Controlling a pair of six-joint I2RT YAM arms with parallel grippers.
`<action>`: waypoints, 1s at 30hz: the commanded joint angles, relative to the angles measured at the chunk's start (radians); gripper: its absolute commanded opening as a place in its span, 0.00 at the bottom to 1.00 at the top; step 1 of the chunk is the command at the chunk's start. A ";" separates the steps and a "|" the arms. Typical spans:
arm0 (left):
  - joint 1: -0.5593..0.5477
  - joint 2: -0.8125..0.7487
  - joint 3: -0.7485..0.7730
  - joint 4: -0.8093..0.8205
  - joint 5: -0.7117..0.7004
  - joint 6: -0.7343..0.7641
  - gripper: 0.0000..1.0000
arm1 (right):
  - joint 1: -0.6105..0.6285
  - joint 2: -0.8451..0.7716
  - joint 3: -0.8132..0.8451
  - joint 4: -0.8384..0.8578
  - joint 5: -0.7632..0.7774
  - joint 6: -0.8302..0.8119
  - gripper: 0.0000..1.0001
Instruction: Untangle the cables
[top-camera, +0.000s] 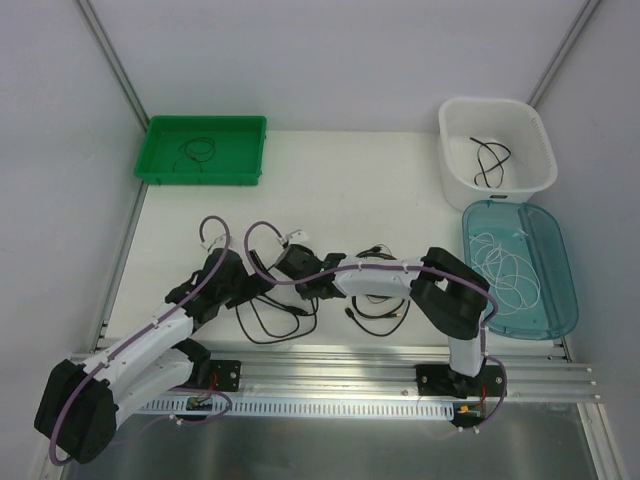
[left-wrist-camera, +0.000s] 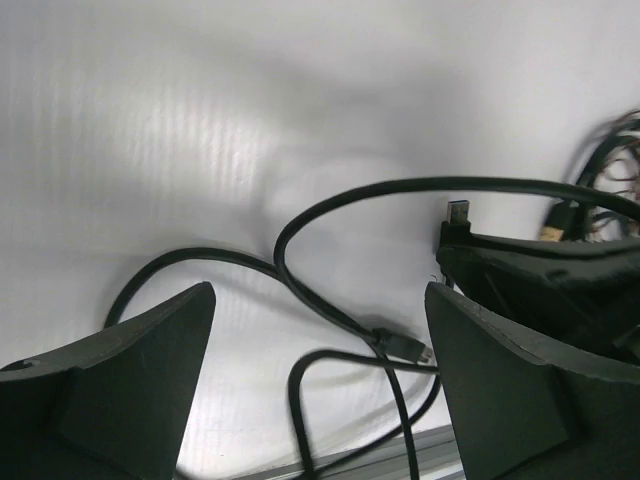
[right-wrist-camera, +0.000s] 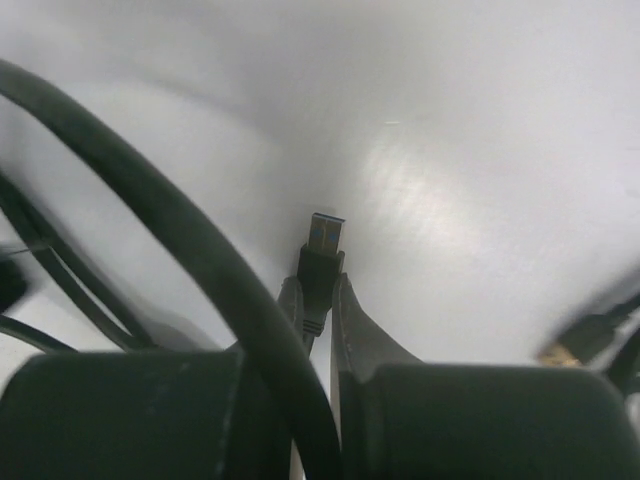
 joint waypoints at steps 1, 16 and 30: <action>0.006 -0.045 0.144 -0.057 0.021 0.051 0.88 | -0.083 -0.099 -0.048 -0.073 0.057 -0.056 0.01; 0.198 0.066 0.724 -0.327 0.107 0.359 0.99 | -0.448 -0.454 0.158 -0.216 -0.047 -0.269 0.01; 0.297 0.120 0.601 -0.298 -0.008 0.510 0.99 | -0.902 -0.416 0.653 -0.258 -0.111 -0.373 0.01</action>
